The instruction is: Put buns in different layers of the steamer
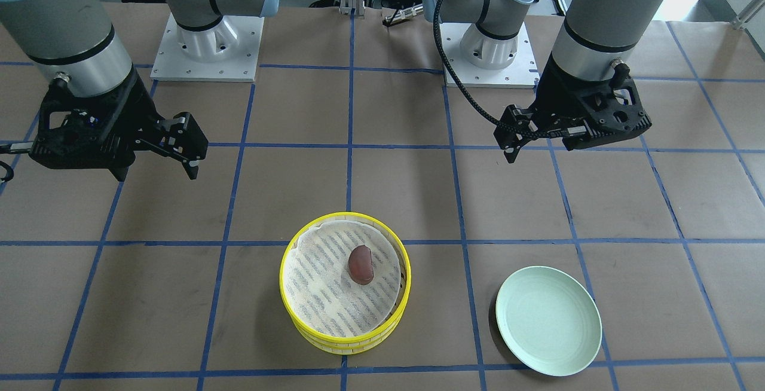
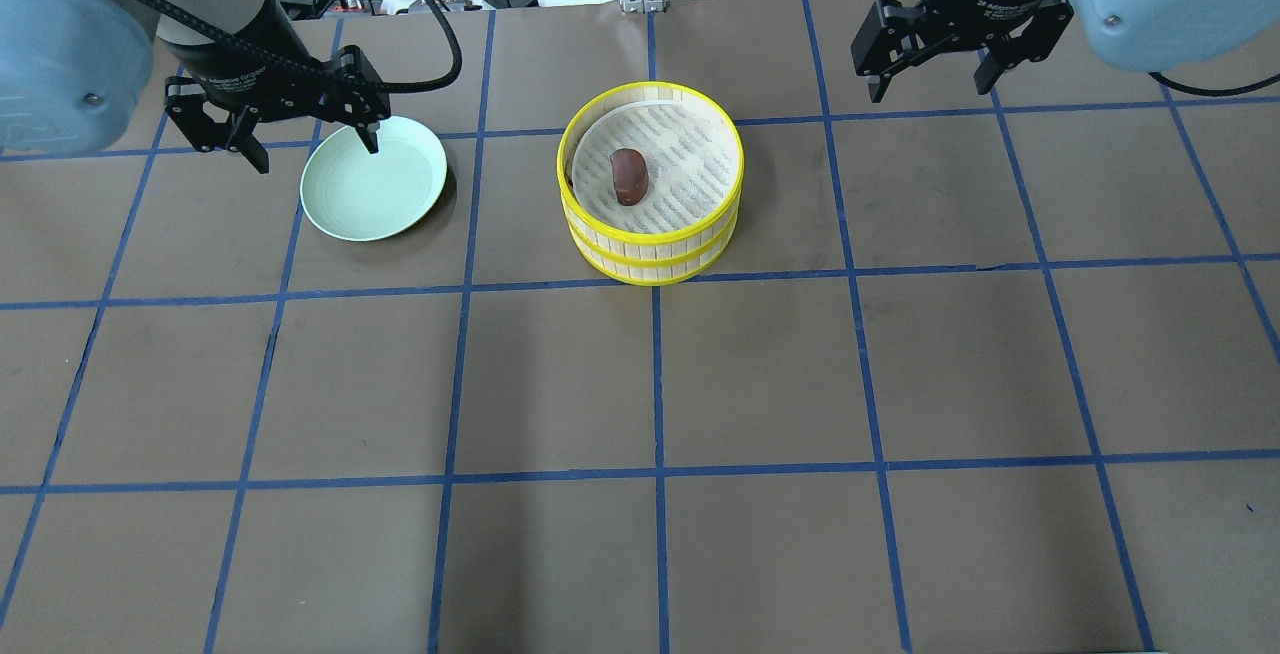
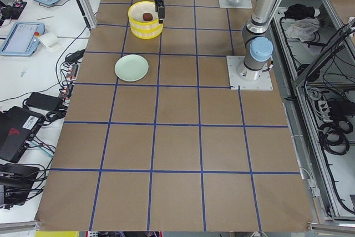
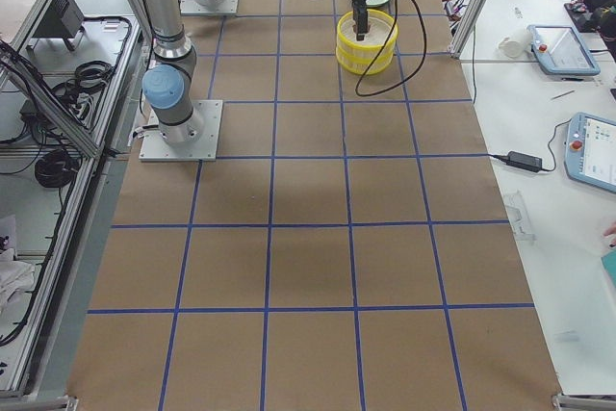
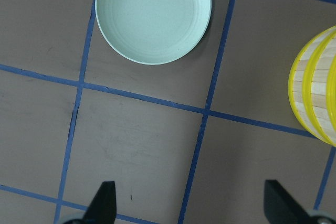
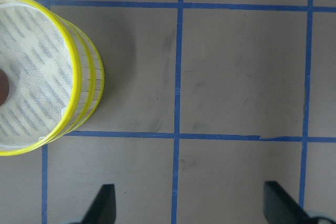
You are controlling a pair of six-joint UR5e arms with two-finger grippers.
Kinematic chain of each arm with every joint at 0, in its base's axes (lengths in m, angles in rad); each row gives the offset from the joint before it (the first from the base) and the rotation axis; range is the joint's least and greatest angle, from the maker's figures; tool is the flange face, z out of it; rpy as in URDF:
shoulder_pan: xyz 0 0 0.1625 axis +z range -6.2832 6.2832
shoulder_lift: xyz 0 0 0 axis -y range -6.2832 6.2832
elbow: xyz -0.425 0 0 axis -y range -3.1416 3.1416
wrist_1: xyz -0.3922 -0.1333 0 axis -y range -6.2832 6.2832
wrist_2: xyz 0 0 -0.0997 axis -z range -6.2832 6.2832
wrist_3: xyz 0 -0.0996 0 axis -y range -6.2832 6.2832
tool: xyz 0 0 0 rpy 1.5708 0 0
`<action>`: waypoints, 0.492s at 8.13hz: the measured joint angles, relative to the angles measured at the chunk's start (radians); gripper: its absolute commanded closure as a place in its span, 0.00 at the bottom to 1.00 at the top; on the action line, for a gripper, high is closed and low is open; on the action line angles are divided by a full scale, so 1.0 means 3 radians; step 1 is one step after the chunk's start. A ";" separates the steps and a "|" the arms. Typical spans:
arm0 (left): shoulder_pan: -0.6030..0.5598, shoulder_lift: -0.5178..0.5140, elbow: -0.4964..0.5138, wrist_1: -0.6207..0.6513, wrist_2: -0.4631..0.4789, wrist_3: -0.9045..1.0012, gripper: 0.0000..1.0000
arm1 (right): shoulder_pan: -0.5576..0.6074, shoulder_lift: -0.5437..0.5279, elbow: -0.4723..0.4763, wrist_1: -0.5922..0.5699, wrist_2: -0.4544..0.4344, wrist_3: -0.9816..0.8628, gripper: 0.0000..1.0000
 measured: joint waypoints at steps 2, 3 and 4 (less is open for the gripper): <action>0.0000 0.0014 -0.0039 -0.0011 -0.0010 0.0072 0.00 | 0.0045 -0.0066 -0.0001 0.0001 -0.0015 0.0006 0.00; -0.0007 0.0018 -0.0051 -0.0012 -0.0013 0.0080 0.00 | 0.0052 -0.0067 -0.0001 0.0003 -0.0022 0.0003 0.00; -0.0017 0.0021 -0.0057 -0.0009 -0.0017 0.0082 0.00 | 0.0054 -0.0063 -0.0001 0.0004 -0.0029 0.0000 0.00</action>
